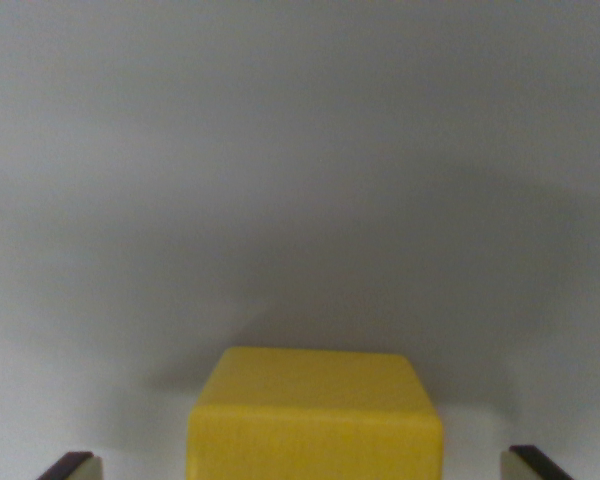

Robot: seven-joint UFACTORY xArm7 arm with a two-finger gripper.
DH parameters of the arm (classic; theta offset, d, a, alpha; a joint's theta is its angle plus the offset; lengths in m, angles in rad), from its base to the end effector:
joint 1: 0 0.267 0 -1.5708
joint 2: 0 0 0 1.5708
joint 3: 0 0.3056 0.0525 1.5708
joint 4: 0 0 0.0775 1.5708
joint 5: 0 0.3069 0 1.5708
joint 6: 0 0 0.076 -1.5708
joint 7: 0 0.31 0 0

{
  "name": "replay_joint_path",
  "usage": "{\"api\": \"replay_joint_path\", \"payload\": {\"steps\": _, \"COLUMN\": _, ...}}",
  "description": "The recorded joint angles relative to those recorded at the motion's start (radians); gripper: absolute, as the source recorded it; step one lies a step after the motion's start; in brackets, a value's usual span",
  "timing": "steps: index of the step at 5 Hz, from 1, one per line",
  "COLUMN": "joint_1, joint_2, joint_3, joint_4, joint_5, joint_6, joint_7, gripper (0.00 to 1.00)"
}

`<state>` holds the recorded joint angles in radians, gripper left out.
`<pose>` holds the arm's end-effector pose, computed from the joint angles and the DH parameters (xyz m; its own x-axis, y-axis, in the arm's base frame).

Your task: Pick yellow cube

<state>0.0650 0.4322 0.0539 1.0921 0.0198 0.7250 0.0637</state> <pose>0.4768 0.0633 0.0137 0.9971 0.0367 -0.0670 0.0347 -0.9989 -0.0305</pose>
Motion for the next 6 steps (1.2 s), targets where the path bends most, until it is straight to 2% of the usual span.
{"api": "replay_joint_path", "payload": {"steps": 1, "joint_1": 0.0000, "joint_2": 0.000, "joint_3": 0.000, "joint_4": 0.000, "joint_5": 0.0000, "joint_6": 0.000, "joint_7": 0.000, "gripper": 1.00}}
{"api": "replay_joint_path", "payload": {"steps": 6, "joint_1": -0.0001, "joint_2": -0.002, "joint_3": 0.000, "joint_4": 0.006, "joint_5": 0.0001, "joint_6": 0.008, "joint_7": 0.000, "gripper": 1.00}}
